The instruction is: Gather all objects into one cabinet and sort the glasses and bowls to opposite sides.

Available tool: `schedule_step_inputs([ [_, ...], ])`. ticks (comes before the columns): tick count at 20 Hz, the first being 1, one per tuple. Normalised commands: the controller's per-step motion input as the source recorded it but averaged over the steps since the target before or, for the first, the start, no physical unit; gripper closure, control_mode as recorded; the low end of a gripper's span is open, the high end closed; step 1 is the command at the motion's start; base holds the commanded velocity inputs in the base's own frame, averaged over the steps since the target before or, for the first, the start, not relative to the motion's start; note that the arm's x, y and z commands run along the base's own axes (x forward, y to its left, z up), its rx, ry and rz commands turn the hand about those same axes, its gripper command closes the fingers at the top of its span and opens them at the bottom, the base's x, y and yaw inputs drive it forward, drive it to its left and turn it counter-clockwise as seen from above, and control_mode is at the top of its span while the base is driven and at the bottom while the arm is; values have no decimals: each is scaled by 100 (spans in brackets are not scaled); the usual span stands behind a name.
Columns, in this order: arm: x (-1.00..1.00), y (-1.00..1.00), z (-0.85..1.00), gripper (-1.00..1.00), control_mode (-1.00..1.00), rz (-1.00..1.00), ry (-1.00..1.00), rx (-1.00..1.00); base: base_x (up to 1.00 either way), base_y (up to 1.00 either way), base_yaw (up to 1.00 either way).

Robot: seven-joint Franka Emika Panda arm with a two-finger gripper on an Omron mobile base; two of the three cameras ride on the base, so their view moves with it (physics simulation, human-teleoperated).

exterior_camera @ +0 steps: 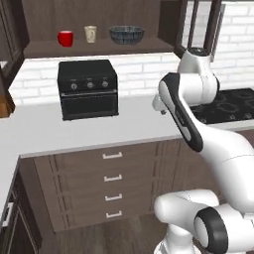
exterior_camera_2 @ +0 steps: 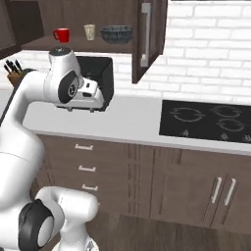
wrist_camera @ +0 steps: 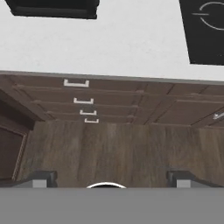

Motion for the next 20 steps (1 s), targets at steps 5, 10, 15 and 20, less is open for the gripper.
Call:
schedule_step_inputs([
  [5,0,0,0,-100,100,0,0,0,-2,-94,0],
  [10,0,0,0,-100,100,0,0,0,0,-98,0],
  [15,0,0,0,-100,100,0,0,0,0,-100,0],
  [20,0,0,0,-100,100,0,0,0,3,-100,0],
])
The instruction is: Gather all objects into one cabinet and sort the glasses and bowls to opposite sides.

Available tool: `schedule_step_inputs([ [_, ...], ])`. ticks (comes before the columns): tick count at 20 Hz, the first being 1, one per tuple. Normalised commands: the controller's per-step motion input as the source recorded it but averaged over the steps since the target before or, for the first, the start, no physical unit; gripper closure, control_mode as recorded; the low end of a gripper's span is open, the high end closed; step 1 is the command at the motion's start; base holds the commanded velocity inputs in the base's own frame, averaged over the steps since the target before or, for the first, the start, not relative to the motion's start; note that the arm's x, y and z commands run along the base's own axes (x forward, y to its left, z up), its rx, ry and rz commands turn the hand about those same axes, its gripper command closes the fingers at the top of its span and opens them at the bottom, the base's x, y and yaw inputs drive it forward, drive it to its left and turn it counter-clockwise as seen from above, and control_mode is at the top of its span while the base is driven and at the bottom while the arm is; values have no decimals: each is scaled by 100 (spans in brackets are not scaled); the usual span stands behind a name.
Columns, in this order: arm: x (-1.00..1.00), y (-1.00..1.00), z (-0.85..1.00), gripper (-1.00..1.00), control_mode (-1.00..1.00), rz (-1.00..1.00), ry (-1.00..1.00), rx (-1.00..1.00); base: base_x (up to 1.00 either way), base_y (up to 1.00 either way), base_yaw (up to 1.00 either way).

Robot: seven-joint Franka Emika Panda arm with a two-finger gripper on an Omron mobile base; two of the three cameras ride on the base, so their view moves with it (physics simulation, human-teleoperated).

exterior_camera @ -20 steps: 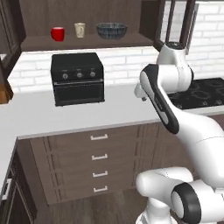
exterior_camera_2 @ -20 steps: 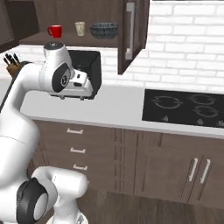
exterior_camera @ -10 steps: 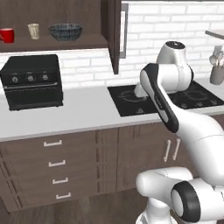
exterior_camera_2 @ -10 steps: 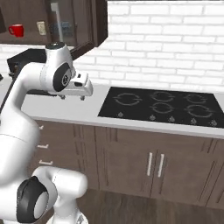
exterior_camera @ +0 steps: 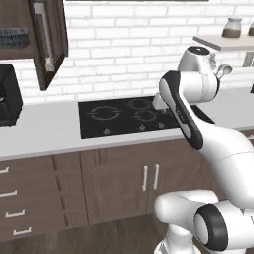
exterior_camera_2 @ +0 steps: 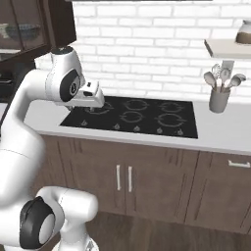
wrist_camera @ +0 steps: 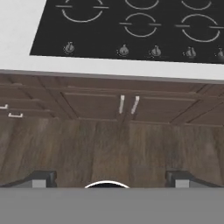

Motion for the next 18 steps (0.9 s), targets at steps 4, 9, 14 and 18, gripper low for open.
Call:
schedule_step_inputs([
  [4,0,0,0,-100,100,0,0,0,1,-100,0],
  [9,0,0,0,-100,100,0,0,0,0,-100,0],
  [14,0,0,0,-100,100,0,0,0,4,-100,0],
  [18,0,0,0,-100,100,0,0,0,14,-100,0],
])
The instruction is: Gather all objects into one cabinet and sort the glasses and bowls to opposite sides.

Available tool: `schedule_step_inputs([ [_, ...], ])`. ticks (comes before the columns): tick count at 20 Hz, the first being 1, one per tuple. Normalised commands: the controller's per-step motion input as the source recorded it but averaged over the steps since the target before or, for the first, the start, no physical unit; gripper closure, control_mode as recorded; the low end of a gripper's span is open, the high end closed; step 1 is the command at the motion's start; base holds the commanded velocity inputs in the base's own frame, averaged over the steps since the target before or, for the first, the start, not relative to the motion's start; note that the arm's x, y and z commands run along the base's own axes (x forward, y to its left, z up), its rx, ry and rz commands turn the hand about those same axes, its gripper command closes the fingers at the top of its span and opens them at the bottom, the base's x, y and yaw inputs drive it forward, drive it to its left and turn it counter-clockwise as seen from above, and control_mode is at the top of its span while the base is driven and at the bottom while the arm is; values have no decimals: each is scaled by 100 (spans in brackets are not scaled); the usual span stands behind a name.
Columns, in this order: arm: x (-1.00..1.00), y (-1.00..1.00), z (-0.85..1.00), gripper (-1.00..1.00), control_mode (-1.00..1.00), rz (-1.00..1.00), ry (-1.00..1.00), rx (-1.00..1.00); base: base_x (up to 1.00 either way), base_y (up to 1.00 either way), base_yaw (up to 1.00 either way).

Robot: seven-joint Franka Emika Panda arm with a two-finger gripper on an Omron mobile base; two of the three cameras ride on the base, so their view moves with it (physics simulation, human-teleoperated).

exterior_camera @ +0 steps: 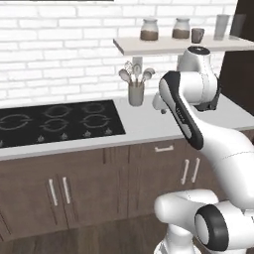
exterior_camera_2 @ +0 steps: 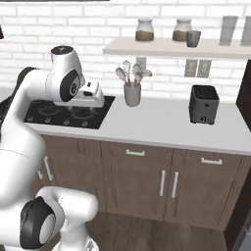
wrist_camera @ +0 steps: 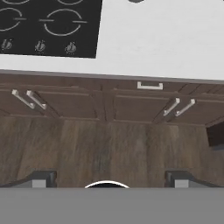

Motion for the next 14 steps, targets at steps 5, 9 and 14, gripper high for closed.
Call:
schedule_step_inputs([
  [5,0,0,0,-100,100,0,0,0,71,-86,5],
  [9,0,0,0,-100,100,0,0,0,96,-79,9],
  [14,0,0,0,-100,100,0,0,0,59,-48,6],
])
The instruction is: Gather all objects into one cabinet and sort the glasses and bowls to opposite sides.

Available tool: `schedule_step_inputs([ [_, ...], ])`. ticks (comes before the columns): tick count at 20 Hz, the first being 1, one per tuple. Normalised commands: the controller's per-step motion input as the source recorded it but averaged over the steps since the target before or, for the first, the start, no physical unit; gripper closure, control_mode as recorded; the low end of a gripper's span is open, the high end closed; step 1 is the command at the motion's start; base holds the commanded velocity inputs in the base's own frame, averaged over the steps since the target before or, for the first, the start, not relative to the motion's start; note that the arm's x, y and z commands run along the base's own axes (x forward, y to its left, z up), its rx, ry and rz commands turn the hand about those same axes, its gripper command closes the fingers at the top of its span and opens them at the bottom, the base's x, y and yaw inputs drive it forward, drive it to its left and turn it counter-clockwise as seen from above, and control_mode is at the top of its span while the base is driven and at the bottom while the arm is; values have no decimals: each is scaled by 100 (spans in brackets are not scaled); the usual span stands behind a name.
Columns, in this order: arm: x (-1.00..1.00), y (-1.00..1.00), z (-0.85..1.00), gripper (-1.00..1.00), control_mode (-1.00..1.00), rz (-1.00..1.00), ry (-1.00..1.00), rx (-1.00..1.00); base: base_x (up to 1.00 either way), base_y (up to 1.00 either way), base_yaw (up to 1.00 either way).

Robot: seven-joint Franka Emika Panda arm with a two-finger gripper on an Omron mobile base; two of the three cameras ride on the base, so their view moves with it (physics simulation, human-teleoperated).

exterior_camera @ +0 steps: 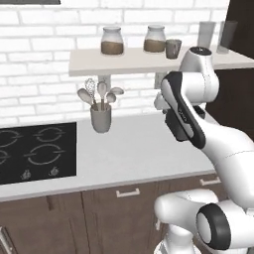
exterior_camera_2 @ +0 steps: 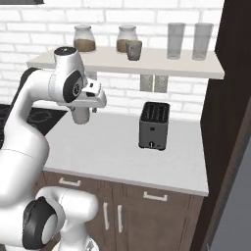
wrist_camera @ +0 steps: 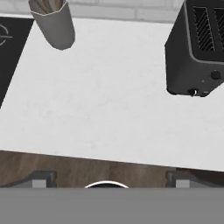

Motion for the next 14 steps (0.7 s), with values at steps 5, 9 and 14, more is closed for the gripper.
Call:
schedule_step_inputs([
  [5,0,0,0,-100,100,0,0,0,69,-28,0],
  [9,0,0,0,-100,100,0,0,0,84,-15,0],
  [14,0,0,0,-100,100,0,0,0,1,0,0],
])
